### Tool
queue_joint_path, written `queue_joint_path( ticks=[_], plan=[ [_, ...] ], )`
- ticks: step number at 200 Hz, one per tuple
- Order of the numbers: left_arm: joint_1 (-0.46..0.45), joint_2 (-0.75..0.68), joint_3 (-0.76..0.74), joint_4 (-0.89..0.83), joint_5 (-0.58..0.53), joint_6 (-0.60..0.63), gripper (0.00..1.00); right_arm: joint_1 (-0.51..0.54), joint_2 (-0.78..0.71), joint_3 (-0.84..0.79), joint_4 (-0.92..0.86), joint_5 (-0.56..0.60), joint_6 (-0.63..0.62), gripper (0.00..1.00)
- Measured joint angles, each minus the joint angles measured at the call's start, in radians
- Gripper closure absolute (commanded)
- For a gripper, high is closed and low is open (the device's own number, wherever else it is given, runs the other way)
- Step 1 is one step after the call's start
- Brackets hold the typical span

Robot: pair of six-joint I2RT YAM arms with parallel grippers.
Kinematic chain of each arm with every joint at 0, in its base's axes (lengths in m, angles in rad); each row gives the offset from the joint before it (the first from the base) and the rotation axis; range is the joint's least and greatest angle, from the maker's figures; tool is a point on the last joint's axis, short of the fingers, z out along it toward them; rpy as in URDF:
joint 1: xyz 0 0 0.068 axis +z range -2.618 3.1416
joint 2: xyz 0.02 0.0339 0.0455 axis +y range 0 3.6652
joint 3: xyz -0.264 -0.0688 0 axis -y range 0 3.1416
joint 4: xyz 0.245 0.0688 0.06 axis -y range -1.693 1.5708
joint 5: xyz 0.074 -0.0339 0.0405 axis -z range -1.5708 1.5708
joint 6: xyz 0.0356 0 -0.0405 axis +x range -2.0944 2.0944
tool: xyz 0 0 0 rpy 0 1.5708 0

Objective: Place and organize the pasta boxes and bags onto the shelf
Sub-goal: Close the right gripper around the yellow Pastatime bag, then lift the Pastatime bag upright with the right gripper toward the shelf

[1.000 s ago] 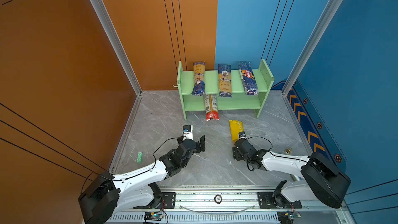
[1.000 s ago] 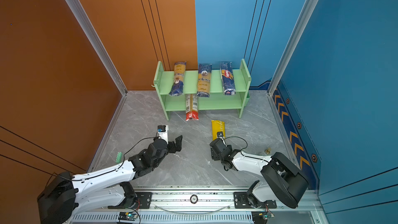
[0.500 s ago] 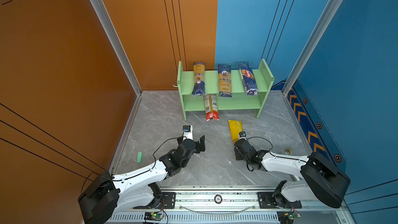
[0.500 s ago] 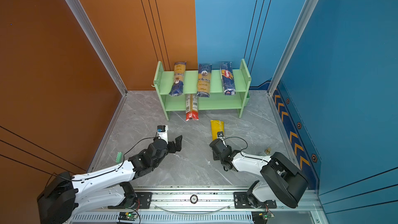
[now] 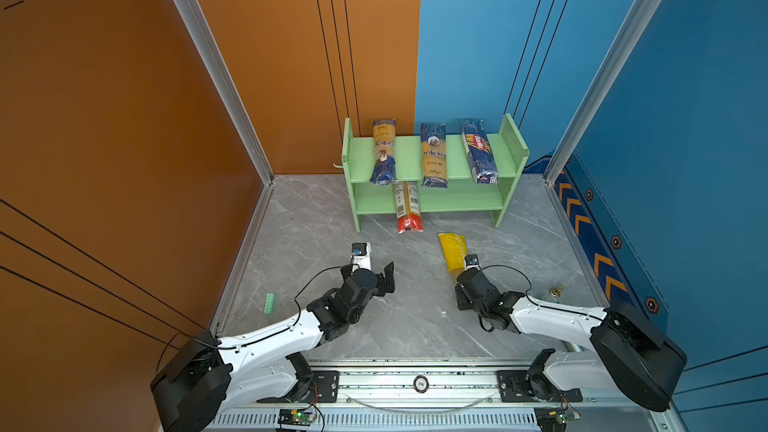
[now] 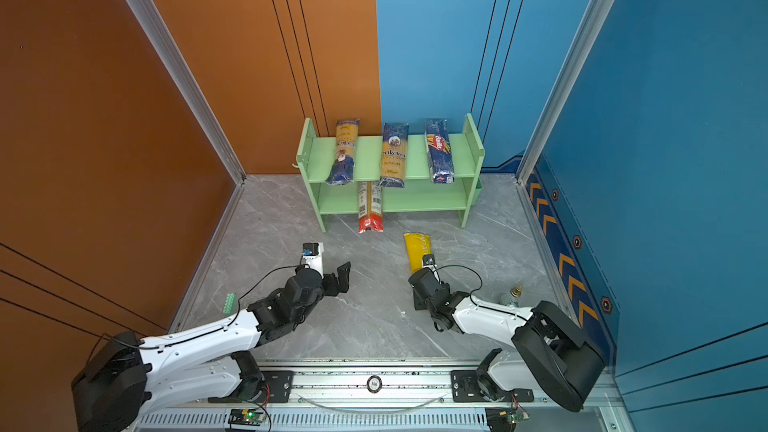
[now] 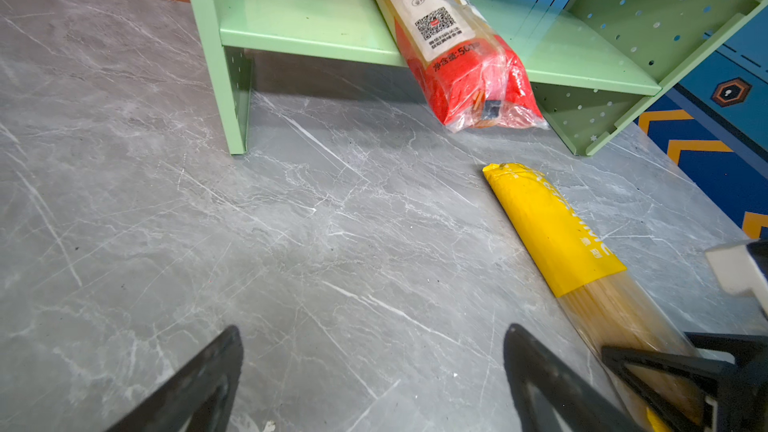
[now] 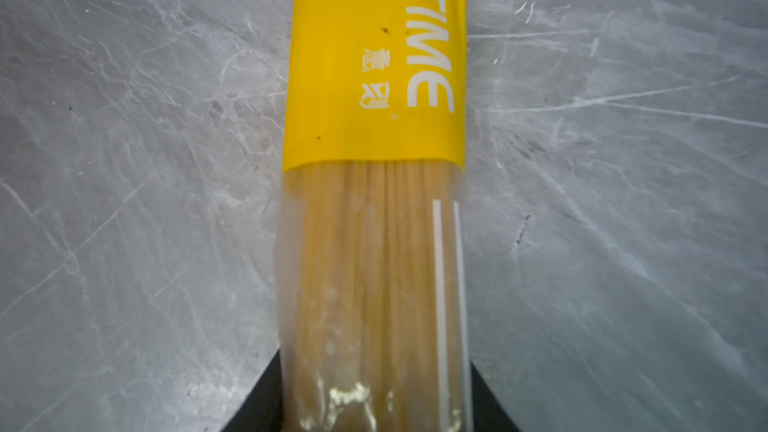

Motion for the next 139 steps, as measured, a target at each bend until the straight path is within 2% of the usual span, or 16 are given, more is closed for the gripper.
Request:
queue_joint_path(
  ticks=[29,47,139],
  plan=[
    [0.000,0.000,0.000,0.000,0.000,0.000,0.02,-0.013,-0.052,-0.002,-0.047,-0.021,-0.001,0.80],
    [0.000,0.000,0.000,0.000,0.001,0.000,0.02,-0.021,-0.079,-0.002,-0.078,-0.031,-0.004,1.00],
    [0.006,0.000,-0.002,0.001,0.003,-0.005,0.02,-0.080,-0.199,0.039,-0.244,-0.093,-0.015,1.00]
  ],
)
